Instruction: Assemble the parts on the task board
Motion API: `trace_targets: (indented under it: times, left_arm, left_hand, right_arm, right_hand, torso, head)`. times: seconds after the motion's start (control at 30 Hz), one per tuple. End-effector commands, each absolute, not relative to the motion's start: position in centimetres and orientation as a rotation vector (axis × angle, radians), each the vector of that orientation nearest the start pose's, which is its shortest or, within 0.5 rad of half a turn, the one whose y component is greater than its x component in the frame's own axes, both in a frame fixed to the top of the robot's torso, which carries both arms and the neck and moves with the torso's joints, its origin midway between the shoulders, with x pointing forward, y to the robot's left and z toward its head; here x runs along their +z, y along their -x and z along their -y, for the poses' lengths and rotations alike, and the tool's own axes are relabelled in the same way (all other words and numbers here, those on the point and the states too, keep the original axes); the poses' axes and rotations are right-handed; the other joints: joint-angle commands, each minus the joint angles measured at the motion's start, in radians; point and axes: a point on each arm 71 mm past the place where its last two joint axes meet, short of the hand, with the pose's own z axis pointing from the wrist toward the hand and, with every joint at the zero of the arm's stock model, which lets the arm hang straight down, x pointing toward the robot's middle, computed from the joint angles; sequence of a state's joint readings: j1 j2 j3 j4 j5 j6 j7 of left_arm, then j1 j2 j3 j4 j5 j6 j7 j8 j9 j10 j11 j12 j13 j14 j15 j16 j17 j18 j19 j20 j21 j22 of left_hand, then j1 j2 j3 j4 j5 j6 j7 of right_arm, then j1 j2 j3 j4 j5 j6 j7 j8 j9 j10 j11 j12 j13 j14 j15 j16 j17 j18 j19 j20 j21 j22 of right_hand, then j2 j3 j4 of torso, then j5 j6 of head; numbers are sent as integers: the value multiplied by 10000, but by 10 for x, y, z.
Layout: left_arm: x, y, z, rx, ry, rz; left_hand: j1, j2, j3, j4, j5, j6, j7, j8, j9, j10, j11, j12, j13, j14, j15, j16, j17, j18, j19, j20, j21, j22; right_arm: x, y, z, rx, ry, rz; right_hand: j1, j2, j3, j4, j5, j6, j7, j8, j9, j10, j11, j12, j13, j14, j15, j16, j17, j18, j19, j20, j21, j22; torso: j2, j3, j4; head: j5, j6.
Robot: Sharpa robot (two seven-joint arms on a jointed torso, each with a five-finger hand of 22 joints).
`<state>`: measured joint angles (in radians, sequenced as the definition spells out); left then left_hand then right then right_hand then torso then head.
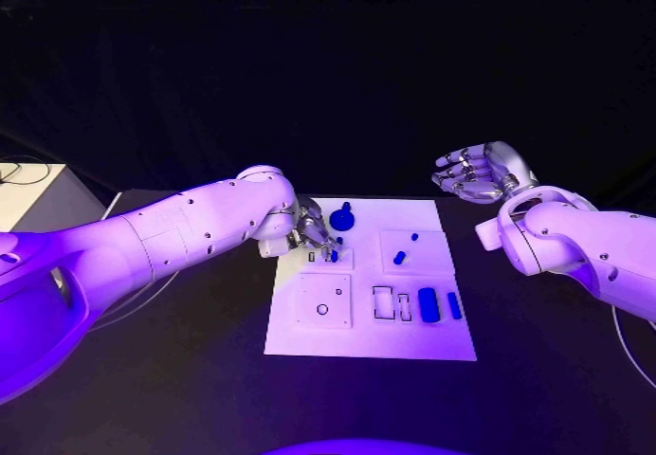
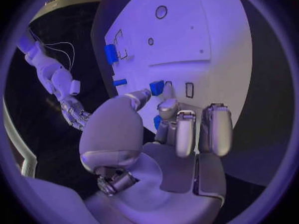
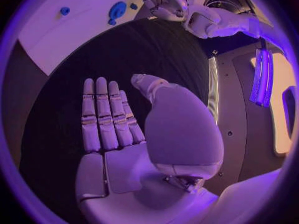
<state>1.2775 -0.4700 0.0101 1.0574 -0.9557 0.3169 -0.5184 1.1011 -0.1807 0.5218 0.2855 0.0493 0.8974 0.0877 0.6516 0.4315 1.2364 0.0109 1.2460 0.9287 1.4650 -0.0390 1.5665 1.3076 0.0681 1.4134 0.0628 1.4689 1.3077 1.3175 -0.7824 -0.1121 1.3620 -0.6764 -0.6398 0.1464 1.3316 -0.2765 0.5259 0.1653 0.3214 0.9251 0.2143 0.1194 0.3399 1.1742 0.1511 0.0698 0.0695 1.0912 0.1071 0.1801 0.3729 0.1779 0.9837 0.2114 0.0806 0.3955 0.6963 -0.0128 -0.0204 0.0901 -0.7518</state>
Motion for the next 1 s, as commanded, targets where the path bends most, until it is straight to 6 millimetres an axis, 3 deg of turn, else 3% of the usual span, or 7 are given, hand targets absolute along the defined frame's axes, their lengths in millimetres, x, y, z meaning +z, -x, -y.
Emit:
trace_targets:
  times: [0.03,0.67,1.0]
  left_arm:
    - [-204,-558,-149,-4504,2289,-24269]
    - [-205,-557,-147,-4527,2285,-24242]
    - [-205,-556,-147,-4615,2313,-24283]
  left_hand:
    - [40,-48,4,-56,0,46,-44,36,16,-68,5,-63,-8,1028,-71,14,2539,-127,17,-26,53,46]
    - [48,-42,13,-55,0,44,-45,43,33,-88,3,-88,-47,1019,-73,5,2510,-123,2,-29,44,25]
    - [783,23,768,-593,6,-104,-115,109,324,-140,-69,-234,-186,1008,-138,-7,2481,-116,-40,-77,22,-1]
  right_arm:
    - [-145,-532,234,9105,-5275,-13703]
    - [-146,-532,230,9193,-5255,-13851]
    - [-146,-533,229,9177,-5258,-13868]
  right_hand:
    - [-101,9,-18,-54,40,-9,68,-43,-11,-32,24,-42,-18,-23,36,-71,-21,40,-6,103,-50,-33]
    - [-144,24,-69,-64,12,-45,99,-93,-29,-105,59,-46,-49,-84,76,-169,-81,39,-52,143,-119,-160]
    - [-144,24,-69,-64,12,-45,99,-93,-29,-105,59,-46,-49,-84,76,-169,-81,39,-52,143,-119,-160]
  torso:
    - [11,7,-9]
    - [-2,2,4]
    - [-8,-1,3]
  head:
    - [-13,-12]
    - [-29,-44]
    - [-5,-47]
